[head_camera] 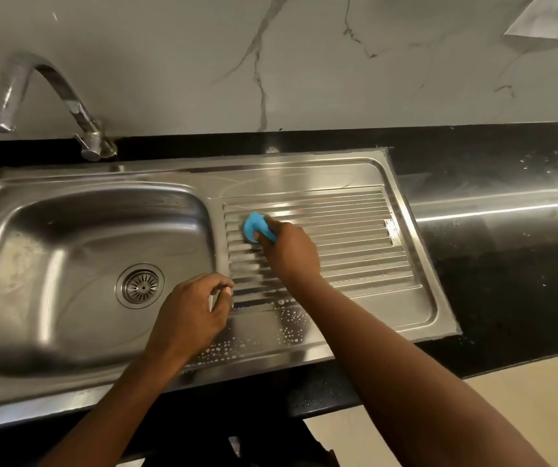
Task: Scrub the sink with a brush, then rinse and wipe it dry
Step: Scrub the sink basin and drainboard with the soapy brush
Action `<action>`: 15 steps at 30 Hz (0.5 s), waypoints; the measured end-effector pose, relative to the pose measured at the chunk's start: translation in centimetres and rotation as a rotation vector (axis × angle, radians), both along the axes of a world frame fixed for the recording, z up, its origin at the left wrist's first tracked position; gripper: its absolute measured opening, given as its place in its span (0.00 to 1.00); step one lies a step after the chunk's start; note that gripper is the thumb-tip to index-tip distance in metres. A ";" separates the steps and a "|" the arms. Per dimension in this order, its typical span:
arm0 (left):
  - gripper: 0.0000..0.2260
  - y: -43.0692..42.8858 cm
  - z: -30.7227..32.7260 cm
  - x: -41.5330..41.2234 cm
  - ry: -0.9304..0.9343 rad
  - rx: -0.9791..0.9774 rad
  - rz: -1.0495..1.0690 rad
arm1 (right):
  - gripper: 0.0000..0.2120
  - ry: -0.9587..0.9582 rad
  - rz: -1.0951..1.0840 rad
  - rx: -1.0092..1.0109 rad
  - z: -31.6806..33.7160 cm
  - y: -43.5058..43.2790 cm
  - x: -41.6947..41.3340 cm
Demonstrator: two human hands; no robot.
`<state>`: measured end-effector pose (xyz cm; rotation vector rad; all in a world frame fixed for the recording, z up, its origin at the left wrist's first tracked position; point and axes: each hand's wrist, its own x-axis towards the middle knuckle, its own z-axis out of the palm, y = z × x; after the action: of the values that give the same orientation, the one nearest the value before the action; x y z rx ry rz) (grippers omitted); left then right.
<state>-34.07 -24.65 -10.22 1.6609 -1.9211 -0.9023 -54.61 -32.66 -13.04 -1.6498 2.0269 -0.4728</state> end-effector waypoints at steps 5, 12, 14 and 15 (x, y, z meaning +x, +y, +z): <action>0.06 0.1 0.1 1.3 -0.009 -0.014 -0.004 | 0.26 0.075 0.094 0.042 0.5 1.2 -2.1; 0.09 -0.5 0.2 3.0 -0.014 -0.021 0.003 | 0.22 0.139 -0.196 -0.007 0.7 0.4 -11.2; 0.10 -0.6 0.3 3.4 -0.009 -0.022 -0.001 | 0.21 0.105 -0.254 -0.015 0.5 -0.2 -9.9; 0.10 -0.6 0.4 3.7 -0.009 -0.020 -0.007 | 0.21 0.089 -0.261 -0.022 0.4 -0.6 -8.7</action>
<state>-30.38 -25.27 -9.86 1.6506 -1.9372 -0.8769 -63.33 -33.21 -12.60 -1.4467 2.3247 -0.5203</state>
